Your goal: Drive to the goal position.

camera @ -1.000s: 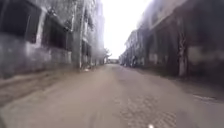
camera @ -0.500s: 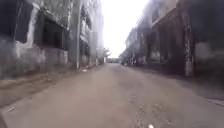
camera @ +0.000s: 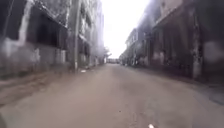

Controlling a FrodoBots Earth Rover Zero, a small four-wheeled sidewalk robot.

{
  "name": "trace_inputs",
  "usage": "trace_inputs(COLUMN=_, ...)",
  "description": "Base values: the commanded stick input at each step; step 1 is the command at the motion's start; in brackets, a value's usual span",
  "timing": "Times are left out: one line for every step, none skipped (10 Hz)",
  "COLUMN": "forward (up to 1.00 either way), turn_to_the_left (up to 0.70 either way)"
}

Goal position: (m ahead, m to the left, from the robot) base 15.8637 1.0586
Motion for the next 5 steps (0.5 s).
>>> trace_inputs(forward=0.70, turn_to_the_left=0.00)
trace_inputs(forward=0.70, turn_to_the_left=0.00)
trace_inputs(forward=0.70, turn_to_the_left=0.00)
trace_inputs(forward=0.70, turn_to_the_left=0.00)
trace_inputs(forward=0.70, turn_to_the_left=0.00)
